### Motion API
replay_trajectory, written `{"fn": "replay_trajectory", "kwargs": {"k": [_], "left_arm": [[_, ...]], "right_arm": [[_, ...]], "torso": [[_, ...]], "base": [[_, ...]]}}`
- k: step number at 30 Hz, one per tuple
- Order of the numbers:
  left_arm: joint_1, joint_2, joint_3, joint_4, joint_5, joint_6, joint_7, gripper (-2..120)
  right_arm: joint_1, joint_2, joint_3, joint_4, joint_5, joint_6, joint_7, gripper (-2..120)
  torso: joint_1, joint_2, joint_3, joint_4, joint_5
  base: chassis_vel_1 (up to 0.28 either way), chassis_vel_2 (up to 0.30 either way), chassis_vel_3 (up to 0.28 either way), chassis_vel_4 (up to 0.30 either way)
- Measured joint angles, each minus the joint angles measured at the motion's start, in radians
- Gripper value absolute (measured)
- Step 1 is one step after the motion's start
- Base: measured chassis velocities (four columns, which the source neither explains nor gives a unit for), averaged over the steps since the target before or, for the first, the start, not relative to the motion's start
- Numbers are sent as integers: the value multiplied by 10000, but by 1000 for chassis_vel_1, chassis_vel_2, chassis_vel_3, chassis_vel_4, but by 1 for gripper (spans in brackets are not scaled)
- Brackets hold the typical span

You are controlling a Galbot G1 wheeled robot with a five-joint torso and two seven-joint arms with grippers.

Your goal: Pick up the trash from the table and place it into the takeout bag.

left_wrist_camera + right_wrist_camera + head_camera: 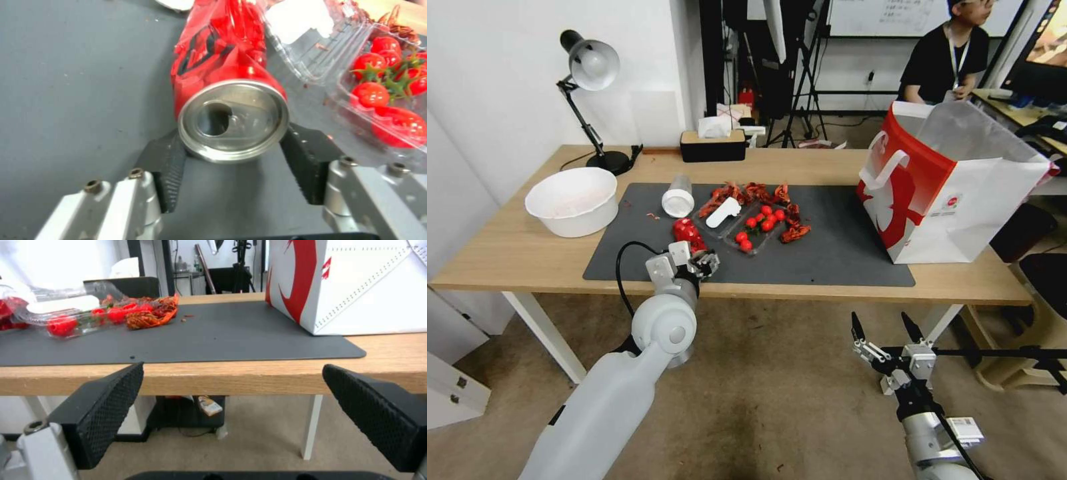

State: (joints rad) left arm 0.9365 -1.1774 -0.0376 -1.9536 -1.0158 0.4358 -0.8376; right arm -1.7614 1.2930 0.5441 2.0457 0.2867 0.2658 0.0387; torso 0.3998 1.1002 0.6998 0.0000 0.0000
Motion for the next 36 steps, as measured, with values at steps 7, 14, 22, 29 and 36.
{"fn": "replay_trajectory", "kwargs": {"k": [7, 14, 22, 29, 36], "left_arm": [[187, 181, -169, -47, 395, -162, 214, 47], [255, 214, -238, -48, 521, -218, 294, 47], [358, 252, -298, -49, 673, -326, 398, 47], [499, 377, -578, -333, 1501, -602, 664, 47], [730, 681, -892, -620, 2368, -1102, 1253, 47]], "right_arm": [[48, 37, -58, -41, -49, 1, 1, 100], [80, 58, -81, -82, -76, -10, 3, 100], [98, 86, -110, -116, -112, -33, 6, 100], [106, 127, -146, -121, -169, -52, 4, 100], [81, 193, -208, -64, -274, -59, -3, 100]], "torso": [[0, -2, 2, 1, -1], [1, -2, 2, 0, 0], [2, -2, 2, 0, 0], [2, -2, 2, 0, 1], [2, -2, 2, 1, 0]], "base": [[0, 0, 0, 0], [0, 0, 0, 0], [0, 0, 0, 0], [0, 0, 0, 0], [0, 0, 0, 0]]}}
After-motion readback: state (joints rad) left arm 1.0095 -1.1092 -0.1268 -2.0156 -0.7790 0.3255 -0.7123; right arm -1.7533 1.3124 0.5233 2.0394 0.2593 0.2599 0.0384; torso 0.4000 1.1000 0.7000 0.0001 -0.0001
